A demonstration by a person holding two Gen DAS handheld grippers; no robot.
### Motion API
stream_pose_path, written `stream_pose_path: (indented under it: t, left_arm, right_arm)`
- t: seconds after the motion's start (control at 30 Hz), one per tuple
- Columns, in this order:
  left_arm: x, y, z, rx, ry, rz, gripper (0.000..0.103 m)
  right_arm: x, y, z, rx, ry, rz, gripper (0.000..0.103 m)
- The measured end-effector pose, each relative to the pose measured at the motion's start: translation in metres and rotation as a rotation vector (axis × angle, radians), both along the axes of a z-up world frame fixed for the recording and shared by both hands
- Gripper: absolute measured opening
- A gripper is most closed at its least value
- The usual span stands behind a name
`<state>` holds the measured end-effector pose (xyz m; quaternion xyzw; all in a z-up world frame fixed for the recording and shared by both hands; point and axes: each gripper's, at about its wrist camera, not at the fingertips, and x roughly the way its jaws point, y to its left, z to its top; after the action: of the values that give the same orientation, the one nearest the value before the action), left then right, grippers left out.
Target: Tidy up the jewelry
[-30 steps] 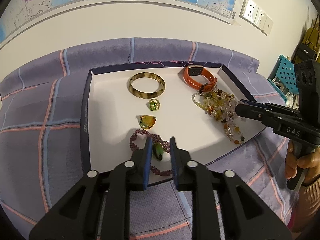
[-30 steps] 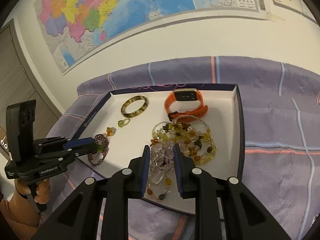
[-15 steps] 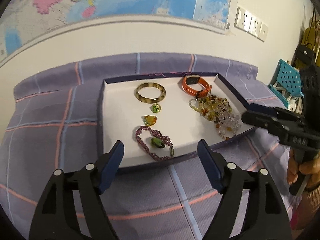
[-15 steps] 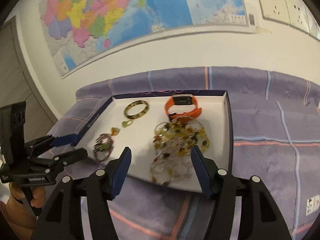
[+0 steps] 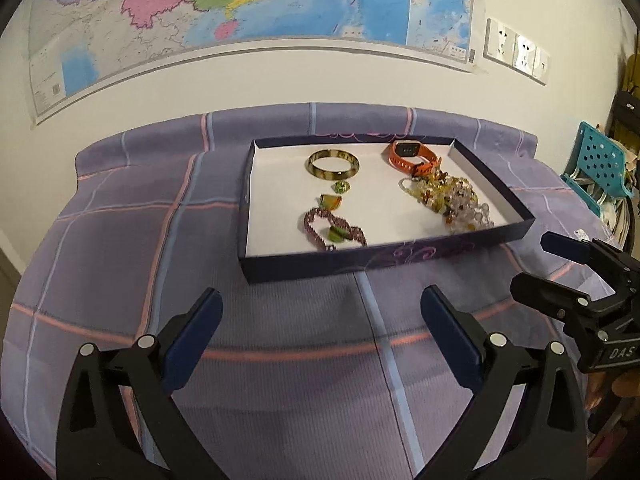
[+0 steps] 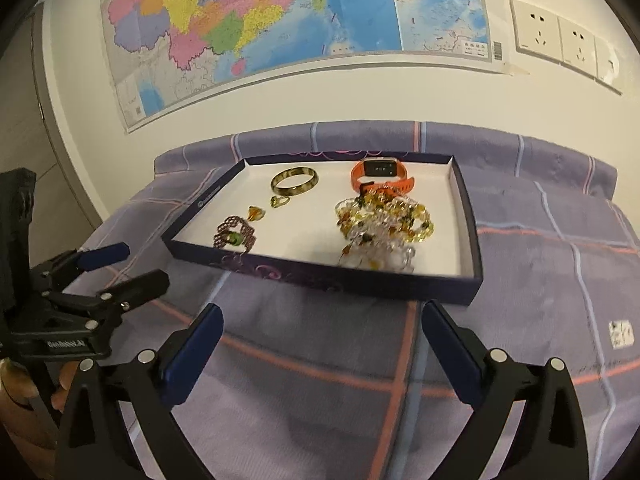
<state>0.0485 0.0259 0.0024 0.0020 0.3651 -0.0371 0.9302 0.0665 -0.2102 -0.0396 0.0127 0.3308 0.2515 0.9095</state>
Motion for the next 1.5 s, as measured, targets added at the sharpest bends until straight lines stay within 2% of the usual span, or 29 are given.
stream_pose_path:
  t: [0.23,0.7,1.5]
  left_arm:
    - [-0.011,-0.001,-0.004,-0.012,0.016,0.031,0.098]
    - [-0.021,-0.003,-0.005,0.025,0.02,0.081,0.098]
    - [-0.024,-0.008,-0.011,0.022,0.043,0.071,0.098]
  right_arm:
    - [-0.015,0.006,-0.003,-0.011,-0.008,0.0,0.096]
    - [-0.026,0.007,-0.007,-0.019,-0.005,-0.007,0.096]
    - [-0.028,0.007,-0.016,-0.03,0.021,-0.024,0.096]
